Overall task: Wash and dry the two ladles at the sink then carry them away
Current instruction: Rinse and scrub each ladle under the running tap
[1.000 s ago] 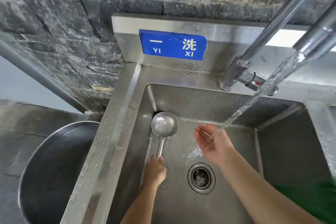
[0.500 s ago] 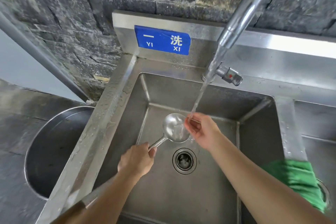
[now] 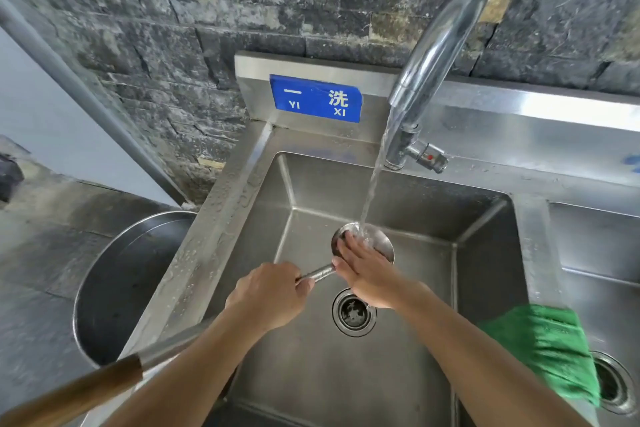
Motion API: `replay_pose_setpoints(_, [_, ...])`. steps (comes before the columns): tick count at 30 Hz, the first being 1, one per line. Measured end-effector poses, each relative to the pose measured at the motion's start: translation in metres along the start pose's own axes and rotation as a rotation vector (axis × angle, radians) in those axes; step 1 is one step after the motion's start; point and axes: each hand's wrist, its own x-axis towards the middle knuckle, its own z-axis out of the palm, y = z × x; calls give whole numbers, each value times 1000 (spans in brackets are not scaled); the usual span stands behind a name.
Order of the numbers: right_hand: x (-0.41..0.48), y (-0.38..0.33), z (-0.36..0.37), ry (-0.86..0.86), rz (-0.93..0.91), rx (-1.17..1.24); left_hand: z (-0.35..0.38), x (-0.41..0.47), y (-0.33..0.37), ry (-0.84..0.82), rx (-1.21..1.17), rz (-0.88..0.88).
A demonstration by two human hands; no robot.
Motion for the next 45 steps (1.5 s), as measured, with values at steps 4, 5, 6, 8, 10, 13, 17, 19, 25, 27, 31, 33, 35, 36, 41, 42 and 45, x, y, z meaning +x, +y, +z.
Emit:
replay_pose_setpoints(4, [-23, 7, -4, -41, -21, 82, -7, 2, -12, -12, -6, -23])
replay_pose_setpoints(5, [-25, 11, -8, 19, -7, 16, -7, 3, -13, -10, -10, -17])
replay_pose_setpoints(6, [-23, 14, -11, 64, 26, -69, -7, 3, -11, -9, -25, -9])
replay_pose_setpoints(8, [-16, 14, -14, 69, 129, -164, -6, 2, -3, -12, -69, 3])
replay_pose_setpoints(10, [-12, 3, -13, 84, 166, -155, -8, 2, 2, 16, -80, 15])
replay_pose_setpoints(13, [-23, -10, -5, 86, 79, -192, -16, 4, -2, 64, -40, 17])
replay_pose_setpoints(17, [-28, -1, -2, 80, 84, -144, -20, 3, -6, 61, 10, 27])
replay_pose_setpoints(19, [-18, 6, -4, 129, 161, -139, -16, 0, 2, 60, 19, 64])
replay_pose_setpoints(25, [-19, -12, -14, 19, 52, 143, -23, 6, 2, 103, 33, 114])
replay_pose_setpoints(27, [-27, 0, -13, 12, 62, 78, -27, 8, -8, 81, 48, 108])
replay_pose_setpoints(31, [-20, -8, -14, 124, 248, -56, -27, 5, 2, 60, 31, 166])
replay_pose_setpoints(33, [-13, -21, -18, 158, 203, 19, -26, 6, 8, 69, 11, 183])
replay_pose_setpoints(35, [-16, -22, -17, 141, 82, 103, -31, 6, 3, 84, 19, 181])
replay_pose_setpoints(36, [-21, -17, -15, 111, 36, 129, -34, 6, -3, 80, 31, 180])
replay_pose_setpoints(41, [-32, 5, -1, 159, 176, -82, -33, 1, -12, 32, 54, 211])
replay_pose_setpoints(42, [-29, -2, -2, 177, 189, -84, -29, 1, -8, 28, 34, 221])
replay_pose_setpoints(45, [-24, -24, -9, 138, 79, 133, -23, 3, -2, 41, 7, 219])
